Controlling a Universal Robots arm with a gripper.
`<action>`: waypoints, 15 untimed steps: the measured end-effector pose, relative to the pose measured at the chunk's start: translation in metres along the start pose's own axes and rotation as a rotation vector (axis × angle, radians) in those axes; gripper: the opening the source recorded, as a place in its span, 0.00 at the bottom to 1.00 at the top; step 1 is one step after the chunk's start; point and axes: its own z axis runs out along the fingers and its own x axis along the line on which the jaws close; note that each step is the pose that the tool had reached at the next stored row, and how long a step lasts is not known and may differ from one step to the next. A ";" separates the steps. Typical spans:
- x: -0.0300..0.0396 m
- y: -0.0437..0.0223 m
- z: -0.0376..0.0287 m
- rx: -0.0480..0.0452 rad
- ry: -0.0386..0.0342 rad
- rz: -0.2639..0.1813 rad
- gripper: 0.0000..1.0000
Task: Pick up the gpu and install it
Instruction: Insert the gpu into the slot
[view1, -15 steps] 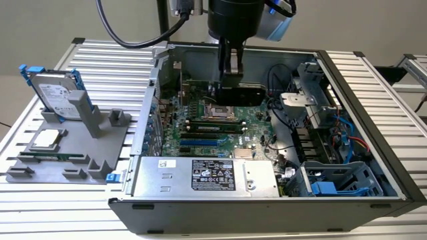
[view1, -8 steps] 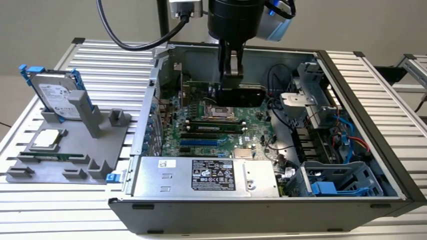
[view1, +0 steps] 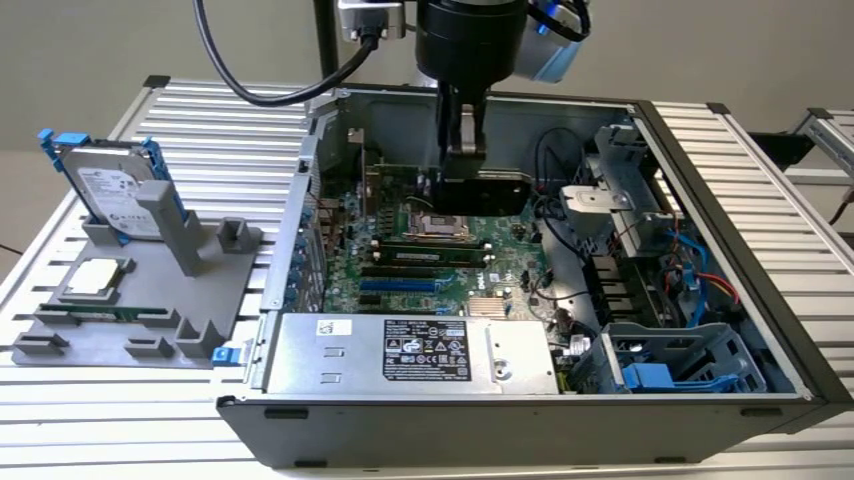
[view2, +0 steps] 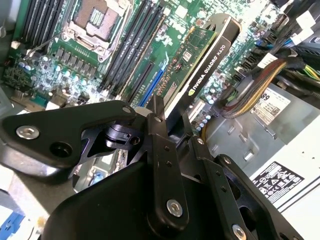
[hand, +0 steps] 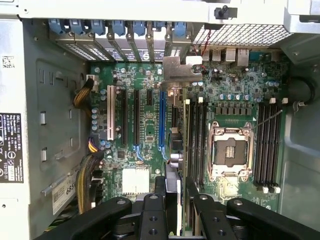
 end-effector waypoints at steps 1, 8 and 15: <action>0.0000 0.0001 0.0004 0.0001 -0.0001 0.000 0.00; -0.0001 0.0007 0.0036 0.0038 0.0005 0.000 0.00; 0.0000 0.0010 0.0065 0.0045 0.0005 0.000 0.00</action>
